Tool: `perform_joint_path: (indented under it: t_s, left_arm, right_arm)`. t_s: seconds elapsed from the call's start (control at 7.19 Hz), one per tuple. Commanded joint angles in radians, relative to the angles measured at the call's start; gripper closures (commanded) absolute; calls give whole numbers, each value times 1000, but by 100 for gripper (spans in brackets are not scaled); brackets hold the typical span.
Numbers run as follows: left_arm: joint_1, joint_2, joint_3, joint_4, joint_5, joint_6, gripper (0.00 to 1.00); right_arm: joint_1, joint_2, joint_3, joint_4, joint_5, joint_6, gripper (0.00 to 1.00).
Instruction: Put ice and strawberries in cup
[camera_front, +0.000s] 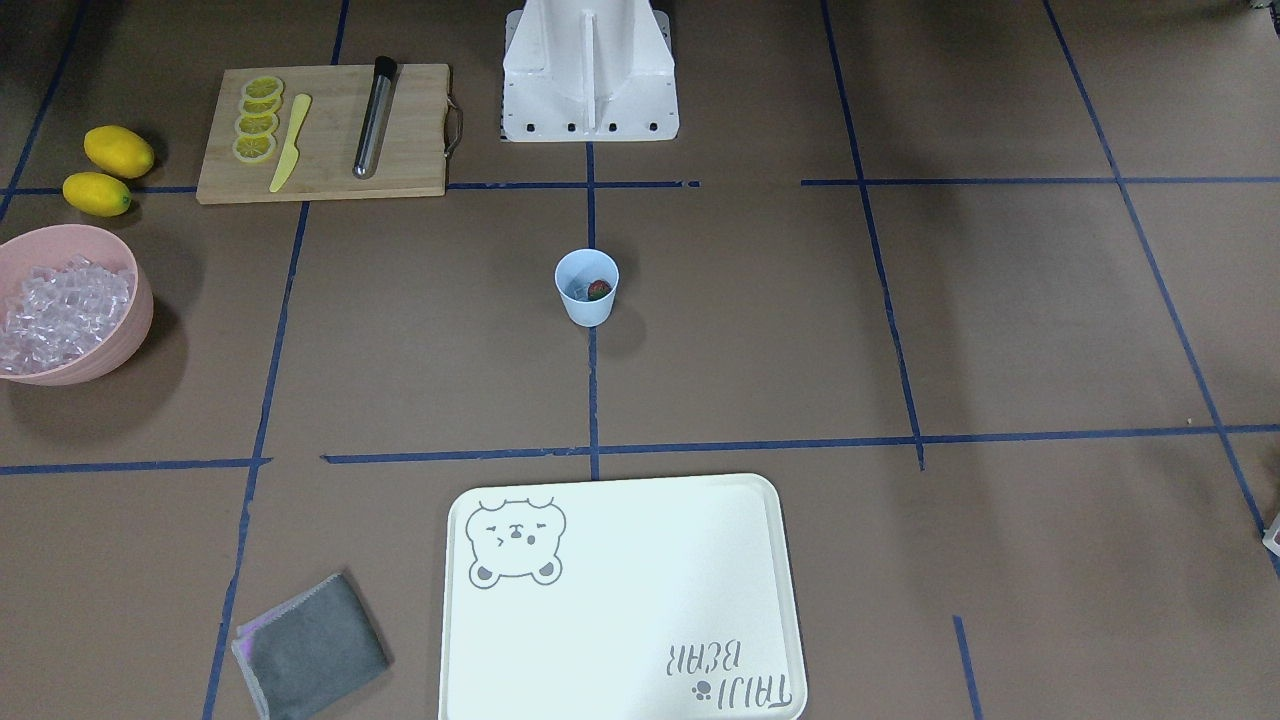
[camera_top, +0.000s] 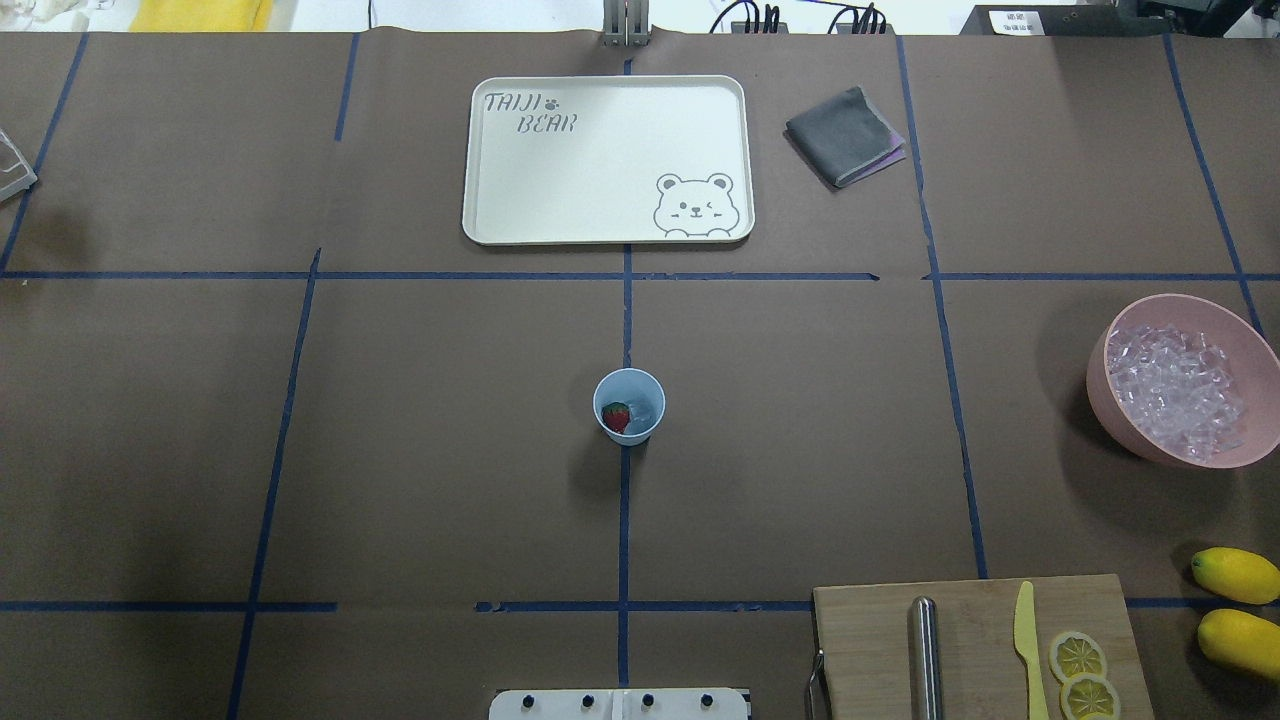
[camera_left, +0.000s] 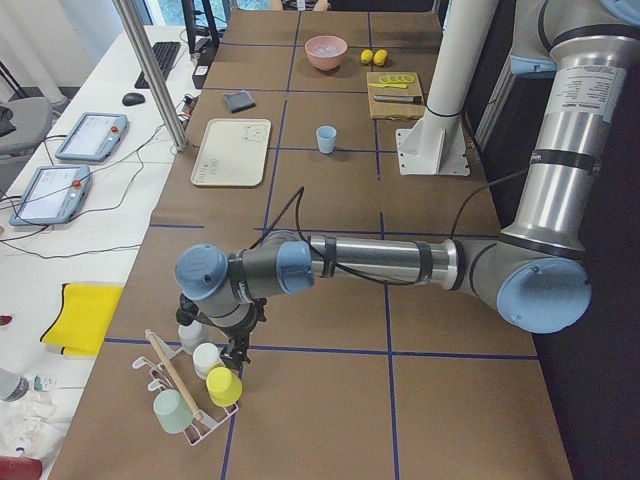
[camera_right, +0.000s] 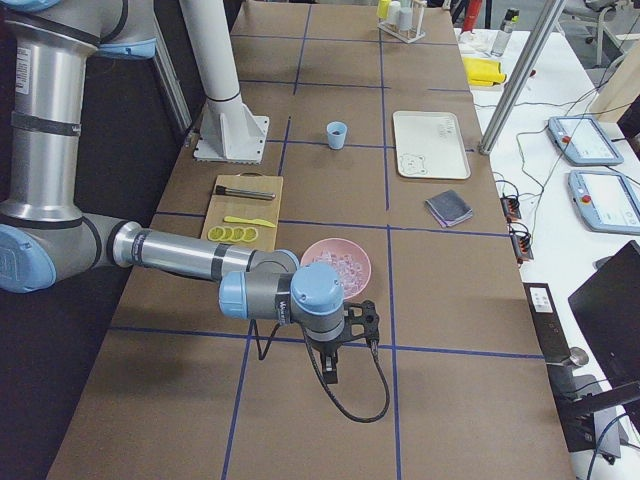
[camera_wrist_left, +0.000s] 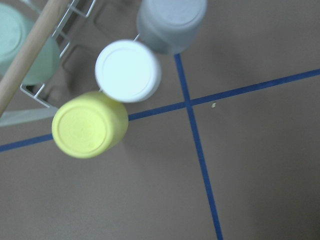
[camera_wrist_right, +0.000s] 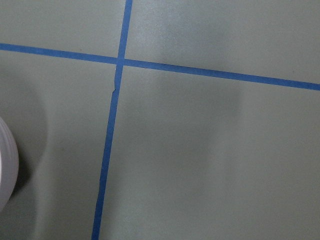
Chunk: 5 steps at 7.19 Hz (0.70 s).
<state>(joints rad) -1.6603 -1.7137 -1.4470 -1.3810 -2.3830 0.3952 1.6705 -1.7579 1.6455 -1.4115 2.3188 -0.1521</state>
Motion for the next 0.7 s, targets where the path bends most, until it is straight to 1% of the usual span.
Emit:
perform_joint_path:
  t_s: [0.0,0.14,0.56]
  left_arm:
    - [-4,89,-102,-49,-7,-134,0]
    - [-4,92,-114,-49,-2,-147,0]
    - [1,89,-107,-44,-1,-153,0]
  right_arm:
    - [0,0,2,0,-1,0,0]
    - [0,0,4,0,-1,0,0]
    - [0,0,5,-7,1,0,1]
